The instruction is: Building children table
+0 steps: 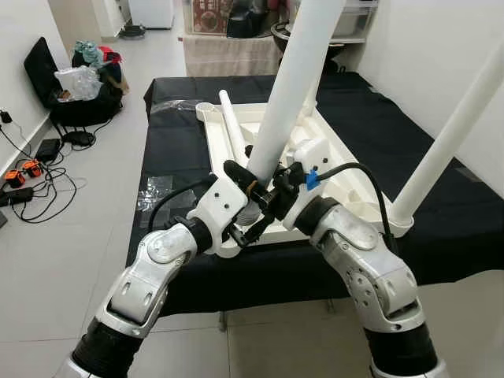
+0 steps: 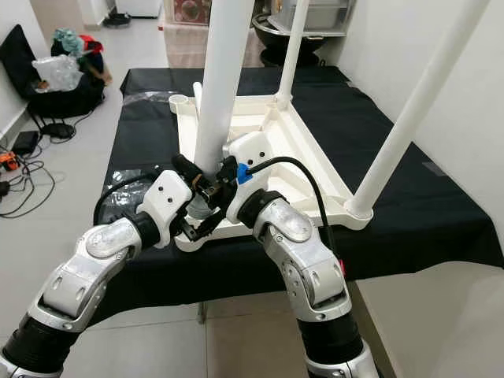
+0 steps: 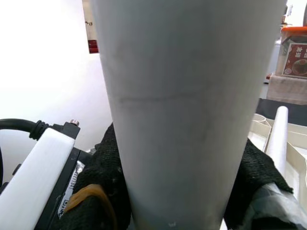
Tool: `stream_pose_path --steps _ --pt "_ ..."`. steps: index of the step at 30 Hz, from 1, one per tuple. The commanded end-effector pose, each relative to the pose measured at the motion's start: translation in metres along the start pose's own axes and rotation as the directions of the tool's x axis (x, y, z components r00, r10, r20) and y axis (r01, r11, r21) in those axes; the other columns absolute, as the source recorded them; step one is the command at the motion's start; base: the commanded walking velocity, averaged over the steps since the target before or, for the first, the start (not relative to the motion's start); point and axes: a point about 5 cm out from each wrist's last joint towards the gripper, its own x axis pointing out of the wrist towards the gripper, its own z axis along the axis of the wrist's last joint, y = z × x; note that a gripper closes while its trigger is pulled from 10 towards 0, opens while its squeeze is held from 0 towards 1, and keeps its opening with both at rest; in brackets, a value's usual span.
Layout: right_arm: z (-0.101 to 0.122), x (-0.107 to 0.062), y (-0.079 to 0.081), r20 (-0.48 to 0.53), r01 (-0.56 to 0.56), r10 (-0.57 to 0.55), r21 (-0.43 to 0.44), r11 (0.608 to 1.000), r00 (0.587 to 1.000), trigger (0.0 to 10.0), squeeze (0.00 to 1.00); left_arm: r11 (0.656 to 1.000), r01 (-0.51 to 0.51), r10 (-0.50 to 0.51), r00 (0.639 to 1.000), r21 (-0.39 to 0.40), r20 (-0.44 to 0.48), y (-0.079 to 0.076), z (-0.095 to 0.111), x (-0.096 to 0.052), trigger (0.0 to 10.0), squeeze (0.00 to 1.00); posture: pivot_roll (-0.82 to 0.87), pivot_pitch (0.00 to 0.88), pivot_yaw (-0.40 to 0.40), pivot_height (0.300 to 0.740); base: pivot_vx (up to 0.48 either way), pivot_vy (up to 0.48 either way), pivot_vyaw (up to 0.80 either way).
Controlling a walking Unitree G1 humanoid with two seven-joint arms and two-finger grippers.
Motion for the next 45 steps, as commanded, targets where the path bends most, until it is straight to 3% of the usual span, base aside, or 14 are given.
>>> stream_pose_path --steps 1,2,14,15,16,17,18,22,25,26,27,29,30,45 --pt "0.004 0.004 0.005 0.009 -0.039 0.039 0.004 0.999 0.999 0.0 0.0 0.999 0.004 -0.004 1.0 0.033 -0.012 0.0 -0.003 0.001 5.5 0.0 0.02 0.06 -0.077 0.74 0.0 0.0 0.0" --pt "0.004 0.004 0.005 0.01 -0.039 0.039 0.005 0.999 0.999 0.0 0.0 0.999 0.007 -0.007 1.0 0.038 0.0 0.0 -0.002 0.001 0.0 0.0 0.02 0.058 -0.077 0.74 0.0 0.0 0.0" --pt "0.007 0.005 0.005 0.019 -0.039 0.038 0.01 0.999 0.999 0.0 0.0 0.997 -0.007 0.006 1.0 0.073 0.013 0.001 -0.001 0.001 0.0 0.0 0.02 0.055 -0.076 0.74 0.0 0.0 0.0" --pt "0.007 0.005 0.005 0.017 -0.036 0.036 0.009 0.999 0.999 0.0 0.0 0.997 -0.004 0.004 1.0 0.074 0.003 0.001 -0.002 0.001 3.6 0.0 0.02 0.055 -0.076 0.74 0.0 0.0 0.0" --pt "0.006 0.005 0.004 0.014 -0.03 0.03 0.007 1.0 0.999 0.3 0.0 0.997 -0.015 0.015 1.0 0.079 -0.004 0.001 -0.003 0.001 10.0 0.0 0.02 0.055 -0.076 0.74 0.0 0.0 0.0" --pt "0.006 0.005 0.004 0.014 -0.03 0.03 0.007 1.0 0.999 0.3 0.0 0.997 -0.015 0.015 1.0 0.079 -0.004 0.001 -0.003 0.001 10.0 0.0 0.02 0.055 -0.076 0.74 0.0 0.0 0.0" --pt "0.007 0.007 0.002 0.017 -0.011 0.011 0.012 1.0 1.0 10.0 0.0 0.996 -0.024 0.024 1.0 0.091 -0.003 0.0 -0.003 0.001 10.0 0.0 0.02 0.055 -0.076 0.74 0.0 0.0 0.0" --pt "0.008 0.008 0.001 0.022 -0.002 0.001 0.02 1.0 1.0 10.0 0.0 0.995 -0.026 0.026 1.0 0.094 -0.001 -0.001 -0.003 0.001 10.0 0.0 0.02 0.054 -0.077 0.74 0.0 0.0 0.0" --pt "0.01 0.009 0.0 0.032 0.011 -0.012 0.027 1.0 0.999 10.0 0.1 0.995 -0.028 0.028 1.0 0.097 -0.001 -0.001 -0.003 0.001 10.0 0.0 0.02 0.053 -0.076 0.74 0.0 0.0 0.0" --pt "0.011 0.01 -0.002 0.04 0.027 -0.028 0.033 0.999 0.999 10.0 1.0 0.994 -0.034 0.034 0.999 0.099 -0.001 -0.001 -0.002 0.001 10.0 0.0 0.02 0.052 -0.075 0.74 0.0 0.0 0.0" --pt "0.013 0.012 -0.004 0.047 0.041 -0.044 0.046 0.998 0.998 10.0 0.64 0.995 -0.038 0.038 0.999 0.096 0.001 -0.001 -0.002 0.001 10.0 0.0 0.02 0.051 -0.071 0.74 0.0 0.0 0.0" --pt "0.013 0.012 -0.004 0.047 0.041 -0.044 0.046 0.998 0.998 10.0 0.64 0.995 -0.038 0.038 0.999 0.096 0.001 -0.001 -0.002 0.001 10.0 0.0 0.02 0.051 -0.071 0.74 0.0 0.0 0.0" --pt "0.014 0.013 -0.005 0.054 0.05 -0.053 0.052 0.997 0.997 10.0 0.0 0.995 -0.045 0.045 0.999 0.09 0.002 -0.001 -0.002 0.001 10.0 0.0 0.02 0.049 -0.073 0.74 0.0 0.0 0.0" --pt "0.031 0.021 -0.01 0.122 0.098 -0.12 0.172 0.98 0.985 10.0 0.0 0.995 -0.057 0.057 0.998 0.085 -0.006 -0.002 -0.002 0.005 10.0 0.0 0.02 0.044 -0.069 0.74 0.0 0.0 0.0"
